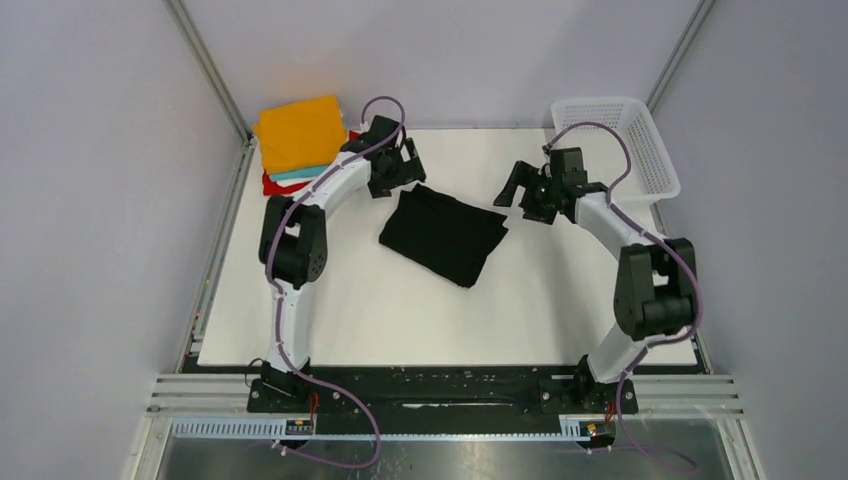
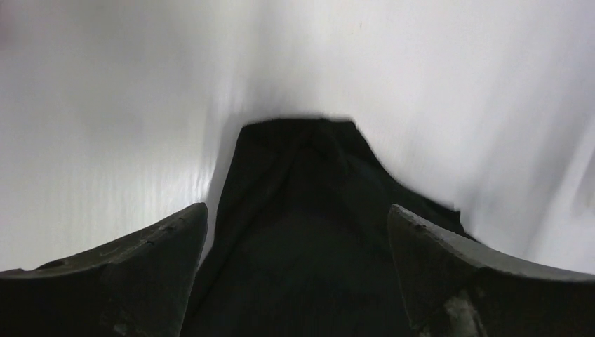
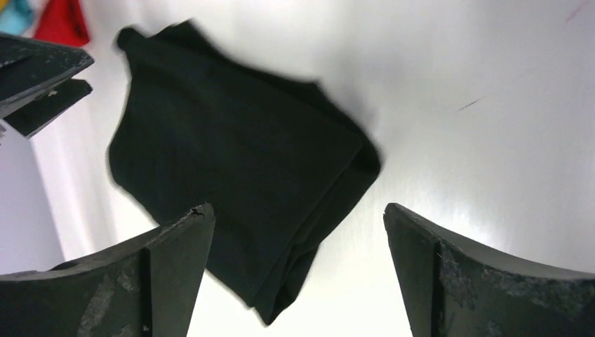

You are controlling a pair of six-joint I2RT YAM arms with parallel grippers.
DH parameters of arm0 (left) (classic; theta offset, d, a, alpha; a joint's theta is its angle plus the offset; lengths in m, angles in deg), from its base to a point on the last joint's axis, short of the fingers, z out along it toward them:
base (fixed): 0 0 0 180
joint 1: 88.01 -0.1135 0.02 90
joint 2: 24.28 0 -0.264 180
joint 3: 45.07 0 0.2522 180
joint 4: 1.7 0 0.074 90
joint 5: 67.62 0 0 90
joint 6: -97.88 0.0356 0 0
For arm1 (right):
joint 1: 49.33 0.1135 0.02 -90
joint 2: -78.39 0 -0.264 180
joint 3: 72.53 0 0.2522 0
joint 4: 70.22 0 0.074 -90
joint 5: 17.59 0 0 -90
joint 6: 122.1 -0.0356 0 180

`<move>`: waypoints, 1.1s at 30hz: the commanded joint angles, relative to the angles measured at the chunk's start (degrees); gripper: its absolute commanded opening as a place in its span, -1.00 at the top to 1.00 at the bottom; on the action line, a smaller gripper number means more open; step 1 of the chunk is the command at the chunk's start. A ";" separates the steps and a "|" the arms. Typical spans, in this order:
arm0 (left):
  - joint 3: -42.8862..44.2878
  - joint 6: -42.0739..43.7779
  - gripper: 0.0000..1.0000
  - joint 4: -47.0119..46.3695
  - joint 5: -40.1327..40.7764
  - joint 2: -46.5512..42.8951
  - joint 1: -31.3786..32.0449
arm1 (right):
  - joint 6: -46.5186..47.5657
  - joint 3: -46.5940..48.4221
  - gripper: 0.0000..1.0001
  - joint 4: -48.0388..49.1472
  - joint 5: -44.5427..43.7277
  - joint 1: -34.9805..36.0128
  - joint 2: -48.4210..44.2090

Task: Fold and stack the t-shirts
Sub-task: Smooth out wrinkles on the folded tshirt

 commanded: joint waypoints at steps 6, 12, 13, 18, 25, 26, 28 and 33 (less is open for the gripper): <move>-29.05 -3.01 -0.98 -17.53 -11.15 -27.32 1.73 | -13.63 -16.96 -0.99 18.20 14.91 12.54 -15.96; -35.08 -5.01 -0.98 -21.90 -17.25 -21.53 2.85 | -23.46 -18.84 -0.99 35.90 19.65 19.04 -6.64; -36.01 -5.29 -0.98 -22.21 -17.97 -20.56 2.85 | -25.24 -19.80 -0.99 37.92 19.71 19.06 -4.73; -44.91 -6.71 -0.98 -24.80 -21.50 -18.27 4.13 | -25.69 -29.65 -0.99 41.63 18.44 19.02 0.06; -64.26 -10.46 -0.98 -26.46 -15.97 -27.07 8.17 | -26.33 -45.16 -0.99 45.97 19.39 19.15 -2.27; -66.22 -10.62 -0.98 -25.92 -15.13 -29.01 8.54 | -26.13 -46.76 -0.99 45.22 19.47 19.23 -4.01; -69.53 -11.33 -0.98 -23.98 -12.91 -33.74 9.32 | -24.59 -49.26 -0.99 41.98 19.18 19.44 -8.35; -71.29 -11.74 -0.98 -17.49 -6.41 -47.52 13.16 | -20.90 -51.85 -0.99 30.74 17.48 19.99 -22.68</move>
